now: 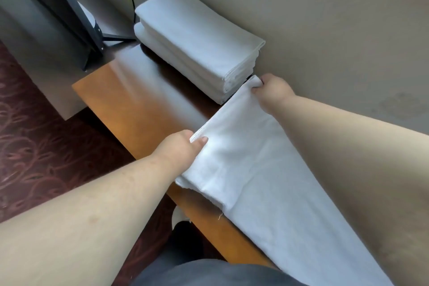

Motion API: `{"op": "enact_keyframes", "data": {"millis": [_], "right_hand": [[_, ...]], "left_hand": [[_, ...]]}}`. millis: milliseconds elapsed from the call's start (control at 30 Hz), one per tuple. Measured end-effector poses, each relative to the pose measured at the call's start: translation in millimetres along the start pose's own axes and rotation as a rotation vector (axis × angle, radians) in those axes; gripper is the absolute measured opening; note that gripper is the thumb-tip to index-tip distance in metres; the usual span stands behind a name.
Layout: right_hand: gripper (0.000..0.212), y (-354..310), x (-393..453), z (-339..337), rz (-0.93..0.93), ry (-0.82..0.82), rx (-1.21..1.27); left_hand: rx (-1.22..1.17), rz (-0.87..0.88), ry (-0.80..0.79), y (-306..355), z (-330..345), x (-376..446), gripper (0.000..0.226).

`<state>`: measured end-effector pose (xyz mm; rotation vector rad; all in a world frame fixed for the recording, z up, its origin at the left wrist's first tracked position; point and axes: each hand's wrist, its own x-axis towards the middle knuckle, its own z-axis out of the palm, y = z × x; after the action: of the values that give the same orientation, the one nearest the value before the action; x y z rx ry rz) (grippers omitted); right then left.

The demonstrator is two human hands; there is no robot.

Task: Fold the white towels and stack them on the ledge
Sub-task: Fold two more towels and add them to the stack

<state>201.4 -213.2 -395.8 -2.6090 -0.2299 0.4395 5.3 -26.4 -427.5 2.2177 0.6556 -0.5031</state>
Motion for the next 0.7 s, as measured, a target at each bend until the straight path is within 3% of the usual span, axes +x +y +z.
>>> {"op": "enact_keyframes", "data": {"millis": [67, 200, 467, 600, 700], "right_hand": [[0.029, -0.2, 13.4, 18.6, 0.059, 0.015, -0.054], [0.063, 11.2, 8.1, 49.9, 0.128, 0.073, 0.001], [0.069, 68.2, -125.6, 101.8, 0.233, -0.081, -0.124], [0.069, 102.1, -181.3, 107.9, 0.413, -0.052, -0.155], [0.068, 140.2, -219.3, 95.0, 0.587, -0.011, -0.164]], "left_hand": [[0.106, -0.010, -0.016, -2.7, -4.4, 15.6, 0.038], [0.321, -0.050, -0.099, -9.3, -11.4, 46.3, 0.038], [0.443, -0.053, -0.268, -13.6, -15.3, 85.2, 0.064], [0.441, -0.024, -0.220, -4.4, -11.3, 88.9, 0.055], [0.389, -0.031, 0.001, 7.8, 0.7, 73.0, 0.059]]}}
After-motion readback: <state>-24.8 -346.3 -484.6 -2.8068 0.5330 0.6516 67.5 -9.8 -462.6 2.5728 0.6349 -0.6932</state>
